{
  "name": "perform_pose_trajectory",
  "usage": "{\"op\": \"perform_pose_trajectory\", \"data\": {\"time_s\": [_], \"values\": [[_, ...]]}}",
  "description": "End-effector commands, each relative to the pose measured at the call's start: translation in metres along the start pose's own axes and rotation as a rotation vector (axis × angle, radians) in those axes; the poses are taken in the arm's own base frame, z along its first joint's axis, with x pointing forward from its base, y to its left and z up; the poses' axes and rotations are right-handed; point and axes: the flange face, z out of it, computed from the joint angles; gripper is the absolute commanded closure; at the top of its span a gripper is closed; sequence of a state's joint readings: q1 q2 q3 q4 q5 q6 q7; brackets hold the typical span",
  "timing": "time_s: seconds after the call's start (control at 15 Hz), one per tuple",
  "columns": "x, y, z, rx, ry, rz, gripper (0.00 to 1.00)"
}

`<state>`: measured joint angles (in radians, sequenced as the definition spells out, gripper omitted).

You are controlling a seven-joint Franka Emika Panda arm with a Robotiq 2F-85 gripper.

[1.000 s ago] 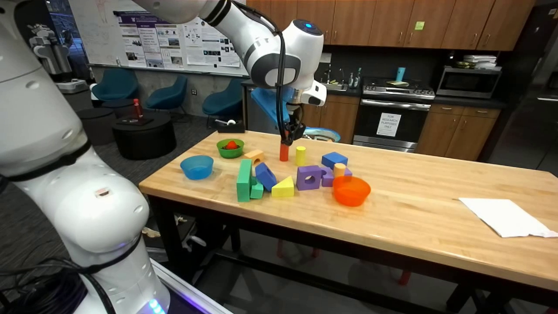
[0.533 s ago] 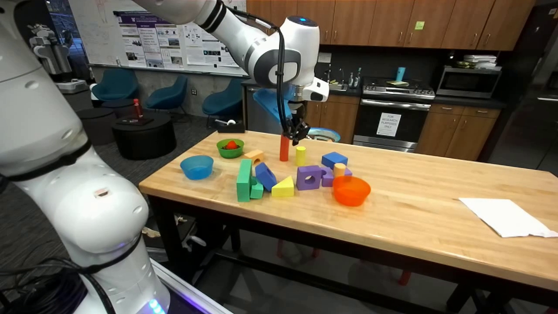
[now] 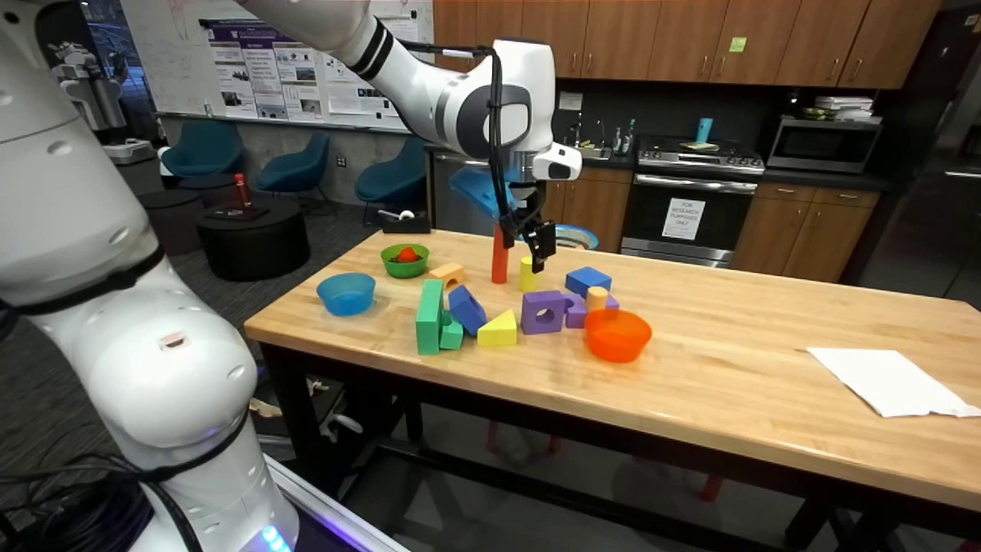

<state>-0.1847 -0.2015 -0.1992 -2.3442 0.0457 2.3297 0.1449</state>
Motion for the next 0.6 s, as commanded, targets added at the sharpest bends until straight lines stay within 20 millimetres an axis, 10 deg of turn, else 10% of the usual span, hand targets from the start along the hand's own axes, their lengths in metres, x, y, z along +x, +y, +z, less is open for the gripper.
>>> {"op": "perform_pose_trajectory", "data": {"time_s": [0.0,0.53], "values": [[0.007,0.005,0.013,-0.046,-0.049,0.033,0.00],[0.007,-0.001,0.047,-0.083,-0.159,0.018,0.00]]}}
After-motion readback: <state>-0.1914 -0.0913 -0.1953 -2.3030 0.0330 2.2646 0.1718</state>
